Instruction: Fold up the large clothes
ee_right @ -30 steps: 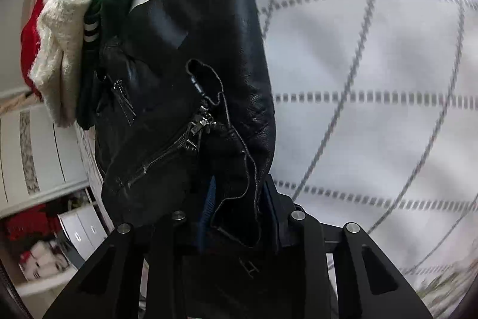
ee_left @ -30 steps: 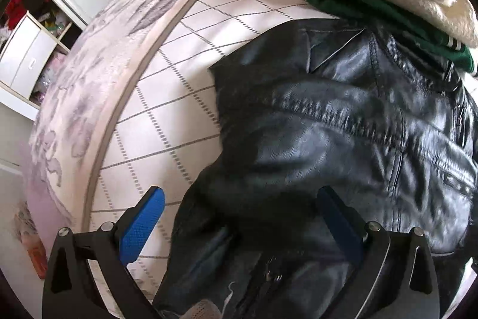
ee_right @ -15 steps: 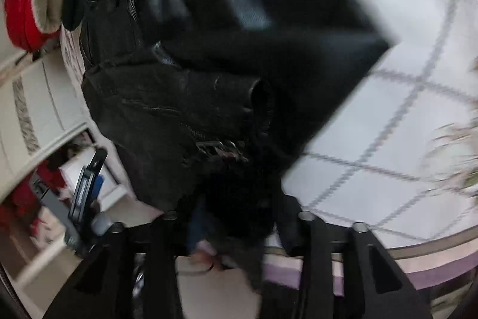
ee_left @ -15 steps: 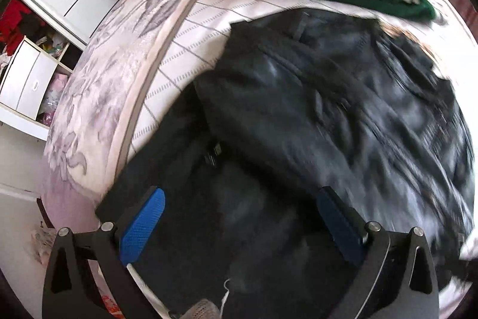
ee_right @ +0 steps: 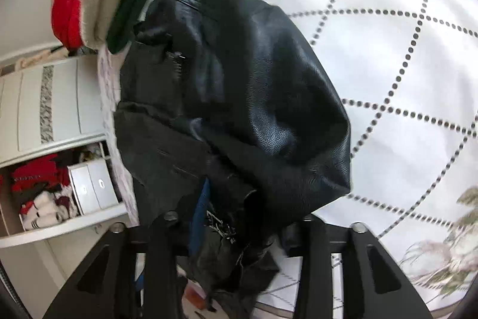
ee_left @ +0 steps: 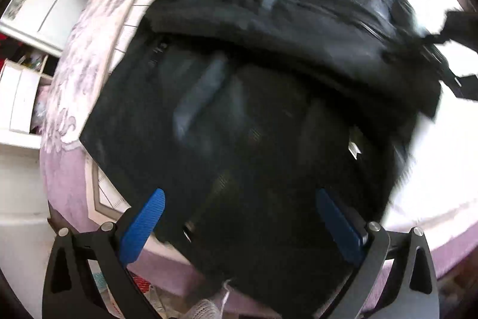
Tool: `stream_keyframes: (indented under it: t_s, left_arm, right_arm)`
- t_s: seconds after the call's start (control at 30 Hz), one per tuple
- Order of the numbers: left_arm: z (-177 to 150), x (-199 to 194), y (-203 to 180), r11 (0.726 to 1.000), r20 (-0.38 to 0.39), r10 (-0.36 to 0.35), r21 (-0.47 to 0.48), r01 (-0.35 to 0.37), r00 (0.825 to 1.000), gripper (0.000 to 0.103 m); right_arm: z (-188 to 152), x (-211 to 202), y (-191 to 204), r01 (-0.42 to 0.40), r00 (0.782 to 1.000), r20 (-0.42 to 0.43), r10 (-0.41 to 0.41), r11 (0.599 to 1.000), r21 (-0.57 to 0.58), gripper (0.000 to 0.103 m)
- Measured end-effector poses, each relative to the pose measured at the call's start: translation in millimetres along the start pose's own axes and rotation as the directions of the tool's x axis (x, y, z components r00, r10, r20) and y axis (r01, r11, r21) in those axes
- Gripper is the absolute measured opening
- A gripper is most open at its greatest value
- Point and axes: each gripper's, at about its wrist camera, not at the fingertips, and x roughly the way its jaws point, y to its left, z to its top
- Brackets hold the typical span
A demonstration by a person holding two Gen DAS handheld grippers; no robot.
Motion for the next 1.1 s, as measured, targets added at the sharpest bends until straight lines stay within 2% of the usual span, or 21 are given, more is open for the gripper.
stream_keyframes:
  t_s: [0.03,0.1,0.17,0.2,0.23,0.27,0.33,0.4,0.47,0.53,0.63,0.73,0.83,0.9,0.97,1.03,1.1]
  left_arm:
    - [-7.3,-3.2,-8.8,0.999,0.0,0.008,0.032,-0.008,1.0,0.103]
    - [-23.8,-12.3,-35.7,0.993,0.021,0.029,0.117,-0.031,0.999,0.103]
    - [-37.5,-18.1,-60.2,0.981,0.041,0.058,0.185,-0.065,0.997,0.103]
    - [-42.1,-19.8,-70.4,0.974,0.054,0.072,0.21,-0.082,0.996,0.103]
    - [-46.5,-18.9,-77.5,0.968,0.064,0.094,0.227,-0.106,0.994,0.103]
    - [-52.4,-15.5,-91.3,0.951,0.076,0.144,0.264,-0.159,0.987,0.103]
    - [-59.3,-3.4,-107.2,0.919,0.066,0.21,0.328,-0.22,0.976,0.103]
    - [-63.1,7.4,-111.4,0.905,0.063,0.251,0.339,-0.257,0.966,0.103]
    - [-63.2,22.7,-107.5,0.908,0.024,0.274,0.324,-0.267,0.961,0.103]
    - [-64.7,36.0,-100.3,0.911,-0.002,0.285,0.312,-0.27,0.958,0.103]
    - [-60.4,44.7,-90.3,0.923,-0.009,0.272,0.287,-0.258,0.962,0.103]
    - [-54.4,46.1,-84.3,0.907,0.034,0.3,0.298,-0.296,0.953,0.103]
    - [-43.7,48.6,-75.5,0.893,0.08,0.326,0.302,-0.334,0.942,0.103]
    - [-35.4,53.7,-68.0,0.901,0.069,0.312,0.293,-0.318,0.948,0.103]
    - [-29.6,55.8,-62.2,0.909,0.064,0.295,0.288,-0.3,0.953,0.103]
    - [-29.8,53.7,-62.4,0.908,0.078,0.29,0.292,-0.299,0.954,0.103]
    - [-31.5,49.3,-62.2,0.914,0.094,0.264,0.295,-0.28,0.96,0.087]
  right_arm:
    - [1.3,-5.7,-10.8,-0.001,1.0,-0.018,0.001,1.0,0.005,0.054]
    - [0.8,-23.4,-29.9,0.009,0.999,-0.046,-0.009,1.0,-0.005,0.056]
    - [0.2,-36.0,-32.4,0.059,0.996,-0.057,-0.062,0.997,-0.06,0.064]
    - [10.9,-0.6,-6.3,0.088,0.994,-0.054,-0.093,0.992,-0.085,0.068]
    - [8.8,-6.0,-8.8,0.109,0.992,-0.058,-0.116,0.988,-0.107,0.069]
    - [5.7,-6.6,-6.9,0.129,0.988,-0.068,-0.138,0.983,-0.127,0.069]
    - [-3.5,-23.0,-19.4,0.159,0.981,-0.081,-0.174,0.974,-0.161,0.069]
    - [-10.9,-19.2,-15.5,0.186,0.975,-0.086,-0.204,0.966,-0.178,0.07]
    - [-20.4,-33.1,-32.4,0.217,0.967,-0.094,-0.235,0.961,-0.173,0.07]
    - [-25.8,-42.3,-44.8,0.216,0.968,-0.1,-0.232,0.964,-0.153,0.07]
    - [-29.4,-53.2,-63.9,0.177,0.976,-0.103,-0.19,0.977,-0.121,0.07]
    - [-23.3,-44.5,-65.5,0.115,0.987,-0.098,-0.124,0.99,-0.087,0.07]
    - [-22.0,-56.3,-85.9,0.069,0.993,-0.093,-0.076,0.995,-0.07,0.07]
    - [-15.2,-37.2,-74.5,0.037,0.996,-0.083,-0.042,0.997,-0.061,0.07]
    - [-12.2,-34.9,-75.6,-0.001,0.997,-0.074,-0.003,0.999,-0.053,0.07]
    - [-2.9,-1.9,-52.2,-0.054,0.997,-0.06,0.052,0.998,-0.033,0.07]
    - [2.8,16.4,-44.7,-0.127,0.991,-0.05,0.128,0.992,0.004,0.073]
